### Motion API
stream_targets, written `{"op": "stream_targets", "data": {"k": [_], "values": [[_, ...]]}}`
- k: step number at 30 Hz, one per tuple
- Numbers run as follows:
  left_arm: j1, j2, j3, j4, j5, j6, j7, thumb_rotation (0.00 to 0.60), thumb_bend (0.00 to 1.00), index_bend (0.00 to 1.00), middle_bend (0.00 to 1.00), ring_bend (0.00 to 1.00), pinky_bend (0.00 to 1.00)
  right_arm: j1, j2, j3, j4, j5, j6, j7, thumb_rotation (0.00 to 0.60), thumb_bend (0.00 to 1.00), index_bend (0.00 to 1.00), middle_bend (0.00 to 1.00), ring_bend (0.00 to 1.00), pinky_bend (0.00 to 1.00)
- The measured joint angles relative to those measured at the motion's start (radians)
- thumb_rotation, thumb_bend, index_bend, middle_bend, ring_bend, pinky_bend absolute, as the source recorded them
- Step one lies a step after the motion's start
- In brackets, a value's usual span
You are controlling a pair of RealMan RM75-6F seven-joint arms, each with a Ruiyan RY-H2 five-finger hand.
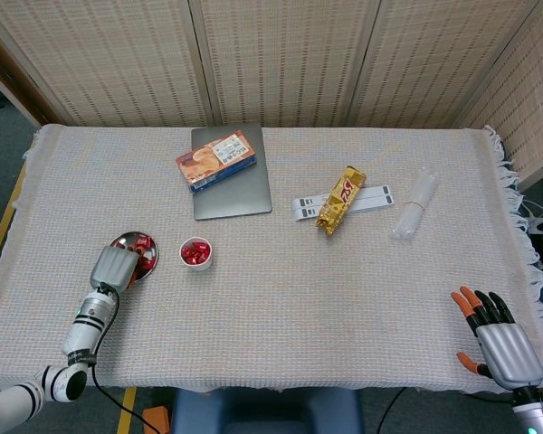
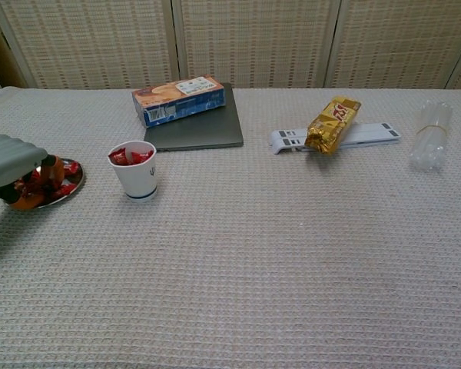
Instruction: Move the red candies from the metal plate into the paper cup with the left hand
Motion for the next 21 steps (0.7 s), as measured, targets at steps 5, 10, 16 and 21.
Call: {"op": "stream_targets", "data": {"k": [5, 10, 16, 21], "values": [[-0.003, 0.006, -0.002, -0.007, -0.015, -0.009, 0.009, 0.600, 0.40, 0.45, 0.48, 0.49, 1.00, 0.003, 0.000, 0.001, -0.001, 0.006, -0.007, -0.003, 0.600, 0.11, 0.00, 0.00, 0.00, 0.00], [-0.006, 0.001, 0.001, 0.002, -0.026, -0.019, 0.017, 0.600, 0.40, 0.47, 0.50, 0.50, 1.00, 0.004, -0.001, 0.001, -0.002, 0.008, -0.009, -0.005, 0.600, 0.11, 0.00, 0.00, 0.00, 0.00], [-0.008, -0.003, 0.005, 0.015, -0.032, -0.025, 0.026, 0.600, 0.44, 0.52, 0.54, 0.51, 1.00, 0.003, -0.001, 0.001, -0.002, 0.009, -0.008, -0.008, 0.600, 0.11, 0.00, 0.00, 0.00, 0.00], [-0.009, -0.006, 0.011, 0.022, -0.039, -0.029, 0.039, 0.600, 0.47, 0.57, 0.60, 0.55, 1.00, 0.003, -0.001, -0.001, -0.003, 0.008, -0.008, -0.009, 0.600, 0.11, 0.00, 0.00, 0.00, 0.00]]}}
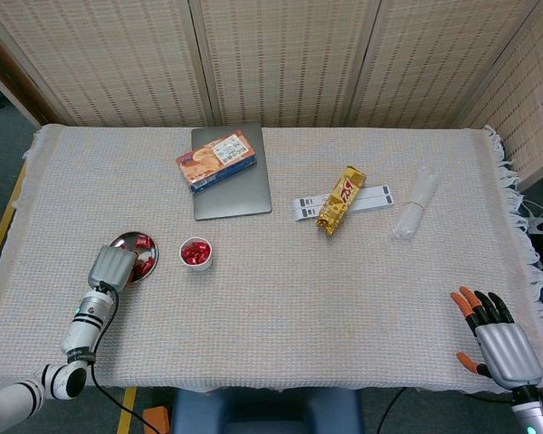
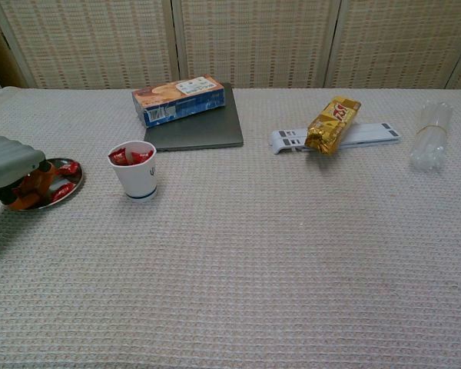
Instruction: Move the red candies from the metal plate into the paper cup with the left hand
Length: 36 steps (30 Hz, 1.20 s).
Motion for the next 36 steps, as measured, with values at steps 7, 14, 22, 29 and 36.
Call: {"op": "stream_targets", "data": {"k": [7, 14, 22, 29, 36], "values": [[0.004, 0.008, 0.002, -0.007, -0.005, 0.005, 0.000, 0.600, 0.51, 0.61, 0.65, 0.58, 1.00, 0.000, 0.001, -0.001, 0.000, -0.002, 0.001, 0.002, 0.600, 0.11, 0.00, 0.00, 0.00, 0.00], [0.009, 0.013, 0.002, -0.007, 0.002, 0.017, -0.024, 0.600, 0.55, 0.64, 0.68, 0.61, 1.00, -0.002, 0.001, -0.003, 0.001, -0.007, 0.005, 0.005, 0.600, 0.11, 0.00, 0.00, 0.00, 0.00], [0.013, 0.048, -0.010, -0.044, 0.020, 0.056, -0.044, 0.600, 0.56, 0.65, 0.70, 0.62, 1.00, 0.001, 0.000, -0.004, 0.001, -0.005, 0.000, 0.001, 0.600, 0.11, 0.00, 0.00, 0.00, 0.00], [0.017, 0.071, -0.012, -0.074, 0.017, 0.063, -0.040, 0.600, 0.56, 0.65, 0.70, 0.63, 1.00, 0.001, -0.001, -0.004, 0.001, -0.004, -0.002, -0.001, 0.600, 0.11, 0.00, 0.00, 0.00, 0.00], [0.019, 0.076, 0.014, -0.062, 0.013, 0.035, -0.015, 0.600, 0.45, 0.36, 0.36, 0.34, 1.00, 0.001, 0.000, -0.003, 0.000, -0.002, -0.001, 0.000, 0.600, 0.11, 0.00, 0.00, 0.00, 0.00]]}}
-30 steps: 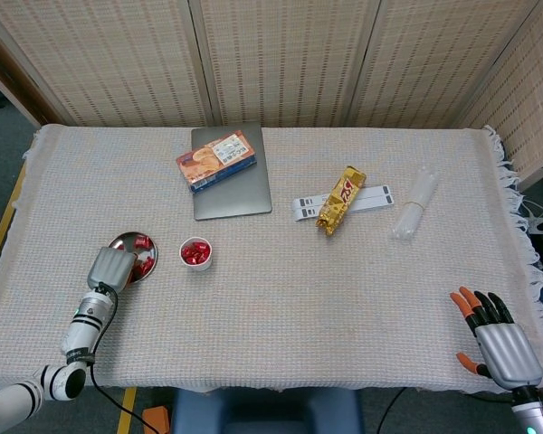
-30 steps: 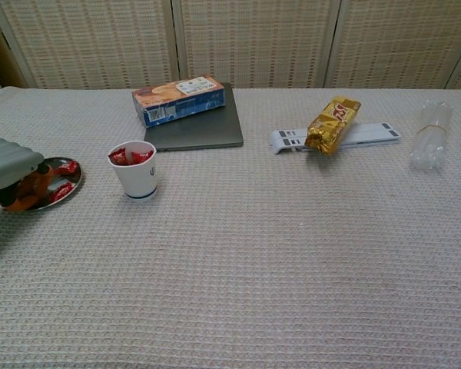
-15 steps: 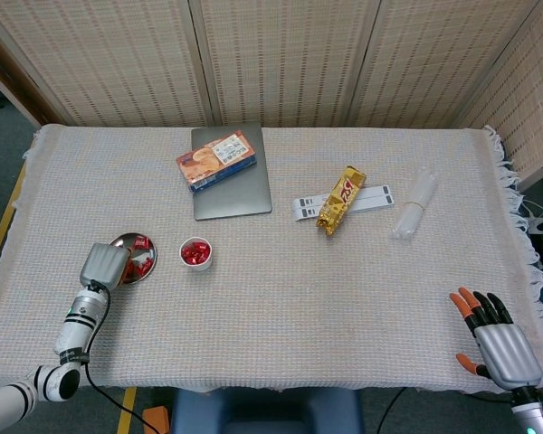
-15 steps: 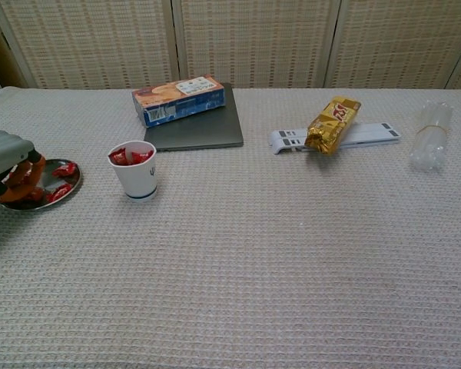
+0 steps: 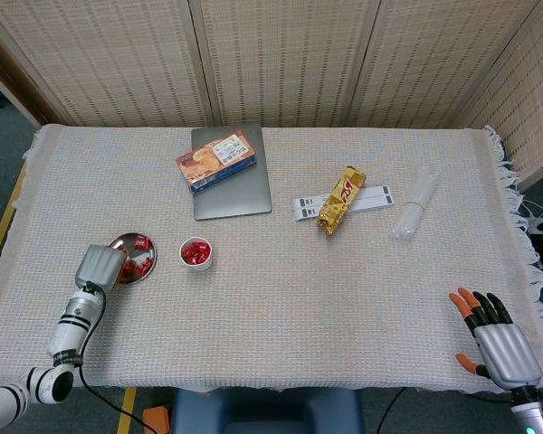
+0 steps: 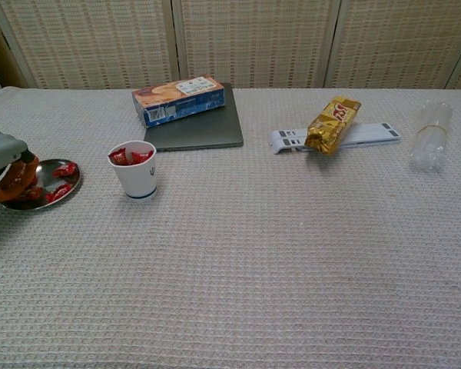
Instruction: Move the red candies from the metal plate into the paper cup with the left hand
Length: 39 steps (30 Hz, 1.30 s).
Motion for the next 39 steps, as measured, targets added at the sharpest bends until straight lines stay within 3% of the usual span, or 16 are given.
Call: {"op": "stream_targets", "data": {"k": [5, 16, 27, 39], "values": [[0.004, 0.025, 0.014, -0.036, 0.004, -0.006, 0.010, 0.600, 0.42, 0.30, 0.24, 0.20, 1.00, 0.003, 0.000, 0.000, 0.000, 0.003, -0.008, -0.001, 0.600, 0.11, 0.00, 0.00, 0.00, 0.00], [0.013, 0.068, 0.032, -0.095, -0.002, 0.006, 0.058, 0.600, 0.41, 0.28, 0.22, 0.20, 1.00, 0.004, 0.000, -0.004, 0.000, -0.002, -0.010, -0.001, 0.600, 0.11, 0.00, 0.00, 0.00, 0.00], [0.001, -0.003, 0.031, 0.016, -0.008, 0.002, 0.077, 0.600, 0.41, 0.45, 0.42, 0.44, 1.00, 0.003, 0.001, -0.006, -0.001, -0.007, -0.006, 0.001, 0.600, 0.11, 0.00, 0.00, 0.00, 0.00], [0.001, -0.021, 0.035, 0.041, 0.002, 0.011, 0.107, 0.600, 0.43, 0.59, 0.61, 0.54, 1.00, 0.003, 0.002, -0.006, -0.002, -0.005, -0.006, 0.002, 0.600, 0.11, 0.00, 0.00, 0.00, 0.00]]}}
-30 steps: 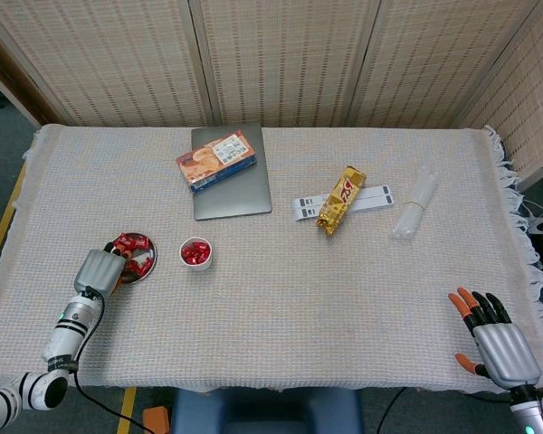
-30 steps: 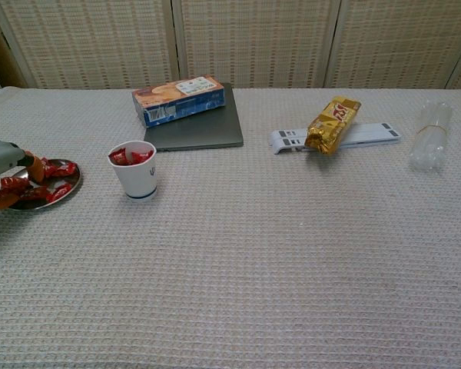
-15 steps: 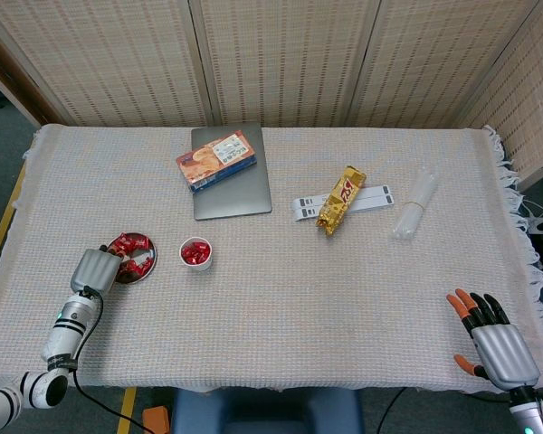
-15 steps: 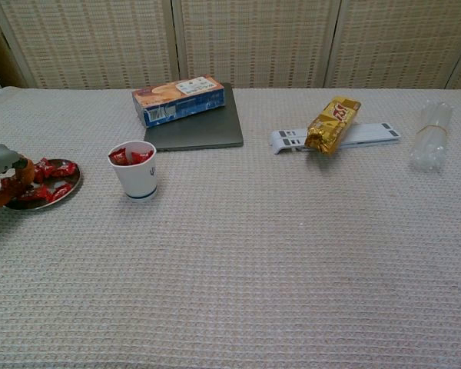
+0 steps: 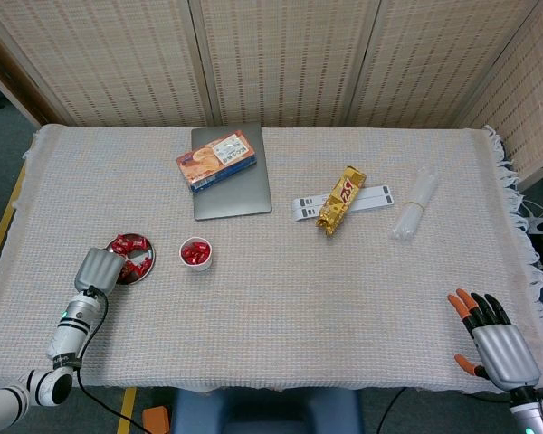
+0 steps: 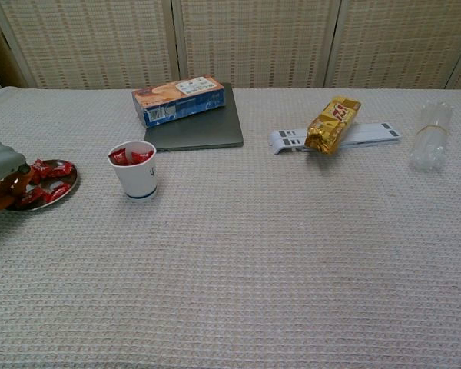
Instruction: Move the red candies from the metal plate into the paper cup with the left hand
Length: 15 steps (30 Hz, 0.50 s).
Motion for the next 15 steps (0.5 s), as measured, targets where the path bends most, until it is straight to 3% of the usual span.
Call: {"op": "stream_targets", "data": {"k": [15], "values": [[0.012, 0.046, -0.002, -0.074, 0.045, 0.065, 0.001, 0.600, 0.45, 0.64, 0.66, 0.59, 1.00, 0.001, 0.000, -0.001, 0.000, -0.002, -0.001, 0.000, 0.600, 0.11, 0.00, 0.00, 0.00, 0.00]]}}
